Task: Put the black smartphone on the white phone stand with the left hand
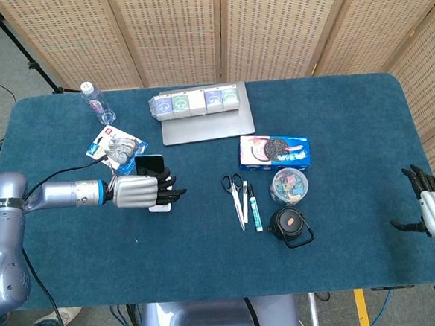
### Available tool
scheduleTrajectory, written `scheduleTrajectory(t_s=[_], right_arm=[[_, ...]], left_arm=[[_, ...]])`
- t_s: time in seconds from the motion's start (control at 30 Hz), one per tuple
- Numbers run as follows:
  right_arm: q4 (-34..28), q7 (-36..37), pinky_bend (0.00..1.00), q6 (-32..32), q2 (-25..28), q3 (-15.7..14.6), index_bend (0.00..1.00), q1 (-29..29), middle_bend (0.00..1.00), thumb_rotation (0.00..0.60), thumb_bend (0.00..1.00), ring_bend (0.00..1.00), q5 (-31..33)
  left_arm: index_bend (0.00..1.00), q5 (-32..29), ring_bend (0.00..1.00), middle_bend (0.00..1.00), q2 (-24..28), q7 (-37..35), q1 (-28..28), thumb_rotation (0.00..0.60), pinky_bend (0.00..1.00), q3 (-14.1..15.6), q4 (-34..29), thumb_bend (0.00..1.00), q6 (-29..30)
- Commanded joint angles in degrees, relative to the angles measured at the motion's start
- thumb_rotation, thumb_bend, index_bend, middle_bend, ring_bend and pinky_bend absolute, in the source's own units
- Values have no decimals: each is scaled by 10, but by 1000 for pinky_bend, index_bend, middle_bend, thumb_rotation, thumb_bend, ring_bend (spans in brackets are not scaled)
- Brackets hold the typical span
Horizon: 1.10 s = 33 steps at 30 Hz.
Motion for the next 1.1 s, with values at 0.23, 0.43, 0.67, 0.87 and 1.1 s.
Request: scheduleTrajectory(t_s=[0.23,0.43,0.67,0.87,1.1], right_arm=[[-6,-1,0,1,2,-1,0,0,0,600,0,0,-1],[-11,-2,0,4,4,-1,0,-1,0,600,0,0,-3],[-13,1,0,4,7,-1,0,-2,0,600,0,0,-3],[-19,11,0,1,13,-2,0,-2,0,600,0,0,-6],[-26,24,0,7,21,-5,0,-4,0,600,0,0,-20]], left_arm=[[3,-4,146,0,10,1,7,600,278,-4,-3,228,7],[0,-7,143,0,9,6,10,600,277,-7,-8,220,11],[0,-24,131,0,25,-2,10,600,277,-25,-14,166,42],[0,-114,82,0,72,-66,52,600,241,-112,-66,13,140],[0,-284,0,0,91,-92,149,600,73,-250,-271,0,124]])
